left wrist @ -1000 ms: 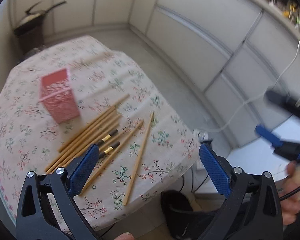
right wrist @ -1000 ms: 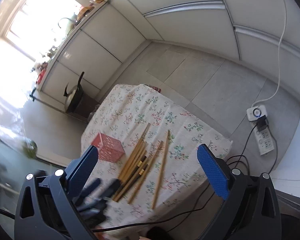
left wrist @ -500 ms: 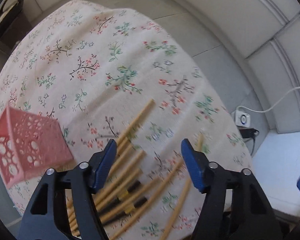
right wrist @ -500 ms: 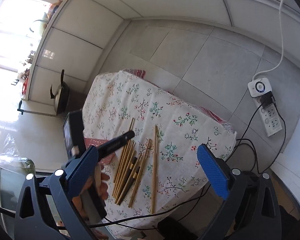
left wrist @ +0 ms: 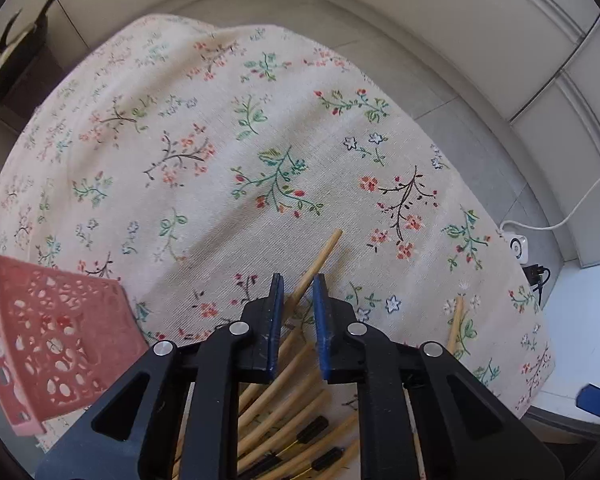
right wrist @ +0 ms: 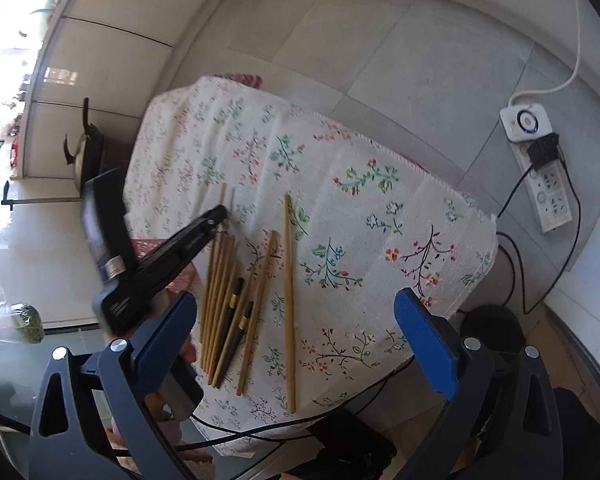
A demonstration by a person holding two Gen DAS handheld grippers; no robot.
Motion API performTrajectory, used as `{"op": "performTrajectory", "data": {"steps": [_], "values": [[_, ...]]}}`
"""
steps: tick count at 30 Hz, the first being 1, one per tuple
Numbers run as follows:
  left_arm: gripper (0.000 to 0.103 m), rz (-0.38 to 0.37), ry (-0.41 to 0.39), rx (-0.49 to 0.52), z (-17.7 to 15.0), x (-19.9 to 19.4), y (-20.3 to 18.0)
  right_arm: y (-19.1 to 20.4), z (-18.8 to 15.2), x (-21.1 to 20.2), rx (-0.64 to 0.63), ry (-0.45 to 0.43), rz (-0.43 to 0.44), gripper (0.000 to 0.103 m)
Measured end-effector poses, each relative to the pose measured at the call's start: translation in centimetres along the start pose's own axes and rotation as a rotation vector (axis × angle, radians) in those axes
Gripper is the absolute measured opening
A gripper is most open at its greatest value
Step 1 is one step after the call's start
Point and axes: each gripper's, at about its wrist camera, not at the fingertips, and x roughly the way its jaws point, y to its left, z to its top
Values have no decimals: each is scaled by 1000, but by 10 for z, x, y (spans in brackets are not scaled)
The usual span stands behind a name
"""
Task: Organize utensils
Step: 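Grasp a wooden chopstick with the left gripper while the right gripper grasps another, then lift both chopsticks upright and carry them above the pink holder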
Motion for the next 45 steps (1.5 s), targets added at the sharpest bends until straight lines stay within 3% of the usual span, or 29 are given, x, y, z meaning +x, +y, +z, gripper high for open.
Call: {"op": "performTrajectory", "data": {"steps": [7, 13, 18, 24, 25, 26, 29, 33, 39, 45], "values": [[13, -30, -185, 34, -45, -81, 6, -2, 7, 40, 69, 80, -34, 93], [12, -19, -308, 37, -94, -141, 3, 15, 8, 75, 70, 125, -98, 68], [10, -14, -393, 8, -139, -179, 15, 28, 8, 98, 48, 125, -176, 39], [5, -57, -505, -11, -159, -218, 20, 39, 11, 105, 15, 81, -228, 22], [5, -63, -520, -14, -161, -224, 20, 39, 12, 106, 10, 78, -235, 18], [5, -73, -538, -19, -162, -229, 21, 38, 12, 107, 1, 74, -250, 8], [5, -80, -581, -35, -163, -240, 24, 35, 14, 108, 11, 72, -220, 7], [5, -121, -612, -64, -163, -246, 30, 30, 8, 81, -15, 22, -185, 6], [5, -113, -653, -130, -167, -259, 45, 66, -16, 0, -208, -129, -43, 6], [5, -133, -767, -309, -169, -289, 82, 100, -38, -82, -379, -324, 79, 7]]}}
